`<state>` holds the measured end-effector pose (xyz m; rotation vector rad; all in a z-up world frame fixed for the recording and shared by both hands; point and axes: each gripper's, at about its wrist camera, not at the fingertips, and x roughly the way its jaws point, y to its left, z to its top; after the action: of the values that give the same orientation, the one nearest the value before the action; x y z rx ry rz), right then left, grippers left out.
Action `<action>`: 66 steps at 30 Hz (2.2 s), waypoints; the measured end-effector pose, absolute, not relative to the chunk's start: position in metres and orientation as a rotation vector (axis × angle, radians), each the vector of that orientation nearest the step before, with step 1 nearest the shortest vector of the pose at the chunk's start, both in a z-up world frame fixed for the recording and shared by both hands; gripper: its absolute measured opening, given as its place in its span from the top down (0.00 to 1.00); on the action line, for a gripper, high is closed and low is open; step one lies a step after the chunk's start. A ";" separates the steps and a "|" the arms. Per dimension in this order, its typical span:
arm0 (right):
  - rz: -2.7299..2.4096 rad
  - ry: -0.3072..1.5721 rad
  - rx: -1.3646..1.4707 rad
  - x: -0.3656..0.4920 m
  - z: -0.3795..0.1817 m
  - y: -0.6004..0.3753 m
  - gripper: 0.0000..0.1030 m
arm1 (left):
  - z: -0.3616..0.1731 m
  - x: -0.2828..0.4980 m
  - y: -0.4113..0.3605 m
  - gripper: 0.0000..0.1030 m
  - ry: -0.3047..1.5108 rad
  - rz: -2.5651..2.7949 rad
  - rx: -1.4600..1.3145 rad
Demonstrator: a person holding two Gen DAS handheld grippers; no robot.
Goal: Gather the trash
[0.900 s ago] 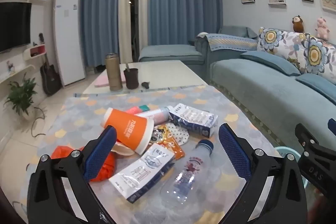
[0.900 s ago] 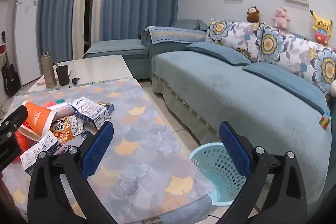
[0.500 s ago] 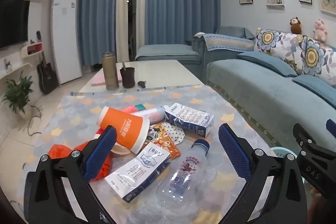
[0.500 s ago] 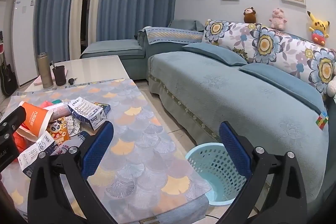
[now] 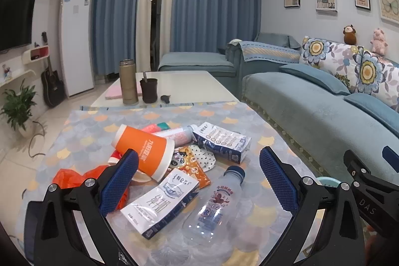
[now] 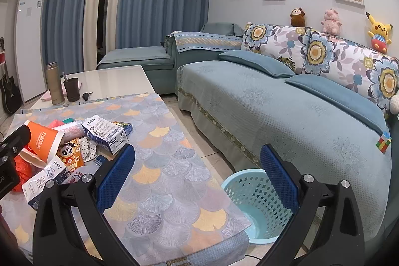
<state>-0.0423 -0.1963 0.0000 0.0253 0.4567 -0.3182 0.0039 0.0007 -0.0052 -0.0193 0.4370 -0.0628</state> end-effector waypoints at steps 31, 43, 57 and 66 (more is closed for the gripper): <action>-0.364 0.470 0.124 -0.038 -0.002 -0.215 0.13 | -0.009 -0.008 -0.009 0.08 0.490 -0.068 -0.003; -0.341 0.458 0.147 -0.046 0.002 -0.228 0.13 | -0.004 -0.010 -0.002 0.08 0.462 -0.117 0.006; -0.050 0.489 0.048 0.010 0.010 -0.208 0.20 | -0.038 0.030 -0.007 0.08 0.682 -0.328 0.062; 0.256 0.608 0.019 0.122 -0.016 -0.160 0.30 | -0.082 0.072 -0.006 0.14 0.852 -0.356 0.054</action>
<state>0.1215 -0.1597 -0.0157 0.0188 0.6080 0.2557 0.0720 -0.0056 -0.0818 0.0536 0.8517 -0.3556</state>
